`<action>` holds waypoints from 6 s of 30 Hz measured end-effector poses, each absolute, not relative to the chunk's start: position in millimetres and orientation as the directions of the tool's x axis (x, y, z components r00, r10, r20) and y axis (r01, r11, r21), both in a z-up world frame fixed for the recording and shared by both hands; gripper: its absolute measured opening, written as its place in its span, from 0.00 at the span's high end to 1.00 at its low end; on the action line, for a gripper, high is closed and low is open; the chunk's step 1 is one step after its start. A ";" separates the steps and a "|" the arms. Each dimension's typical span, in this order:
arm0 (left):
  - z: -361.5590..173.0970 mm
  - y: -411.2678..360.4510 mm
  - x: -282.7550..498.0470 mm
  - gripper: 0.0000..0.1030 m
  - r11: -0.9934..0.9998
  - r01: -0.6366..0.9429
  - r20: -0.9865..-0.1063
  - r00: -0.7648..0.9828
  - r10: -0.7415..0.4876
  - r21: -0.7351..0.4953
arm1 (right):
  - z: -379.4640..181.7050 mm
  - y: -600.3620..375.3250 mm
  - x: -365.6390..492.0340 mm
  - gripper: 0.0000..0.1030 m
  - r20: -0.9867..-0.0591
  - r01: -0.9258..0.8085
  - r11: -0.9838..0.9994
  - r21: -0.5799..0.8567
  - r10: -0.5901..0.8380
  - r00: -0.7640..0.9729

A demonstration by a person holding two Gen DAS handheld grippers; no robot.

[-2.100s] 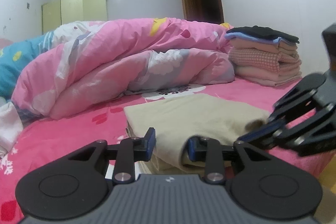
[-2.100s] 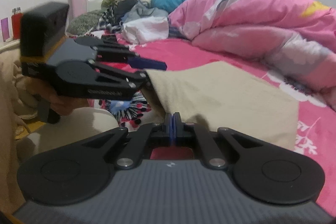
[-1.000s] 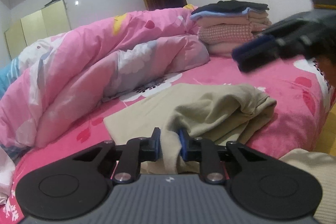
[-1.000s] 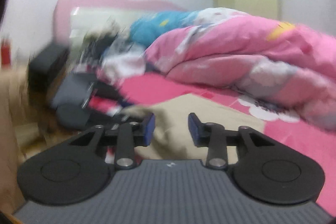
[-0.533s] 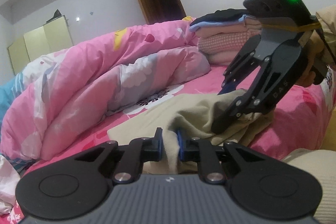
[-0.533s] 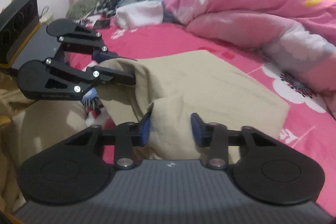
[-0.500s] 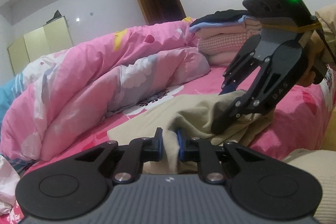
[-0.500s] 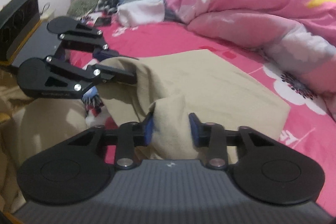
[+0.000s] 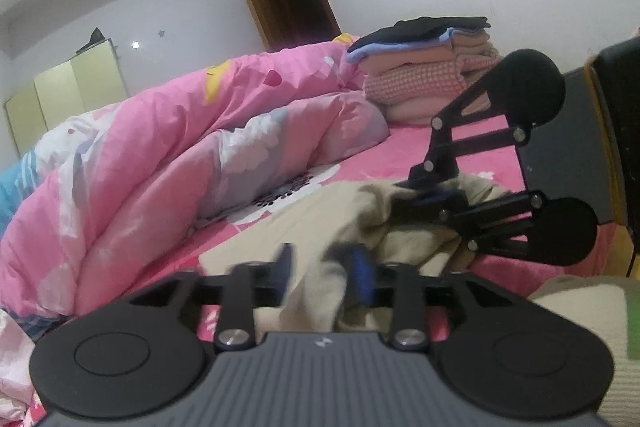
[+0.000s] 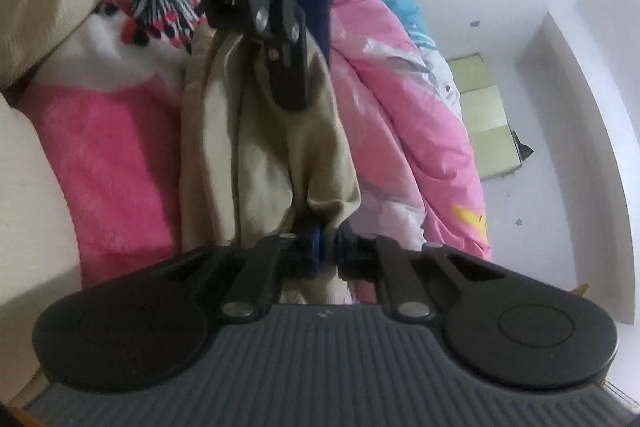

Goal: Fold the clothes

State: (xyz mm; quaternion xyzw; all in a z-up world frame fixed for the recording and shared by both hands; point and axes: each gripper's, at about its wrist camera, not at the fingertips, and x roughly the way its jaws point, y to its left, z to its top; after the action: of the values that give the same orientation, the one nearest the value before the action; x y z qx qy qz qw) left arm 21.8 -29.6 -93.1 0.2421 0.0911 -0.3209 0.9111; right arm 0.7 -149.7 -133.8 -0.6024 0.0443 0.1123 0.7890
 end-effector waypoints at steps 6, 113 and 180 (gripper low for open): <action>-90.8 -44.3 36.1 0.47 0.644 0.666 -0.363 0.746 -0.559 0.377 | -112.9 -161.6 3.5 0.94 -0.280 -0.328 0.369 -0.870 0.179 0.943; -95.1 54.9 11.4 0.55 0.814 0.559 -0.355 0.801 -0.483 0.155 | -80.4 -121.7 -16.5 0.80 -0.496 -0.705 0.524 -0.478 0.501 0.709; -95.8 17.0 39.7 0.44 0.823 0.561 -0.432 0.766 -0.476 0.088 | -70.9 -194.8 9.6 0.99 -0.368 -0.595 0.790 -0.146 0.515 0.774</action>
State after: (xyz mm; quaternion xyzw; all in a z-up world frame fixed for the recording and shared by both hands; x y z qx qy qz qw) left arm 39.7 17.0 -95.8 0.1065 0.1997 -0.2778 0.9336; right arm 9.6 -194.8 -70.9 -0.1280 0.1562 0.2975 0.9331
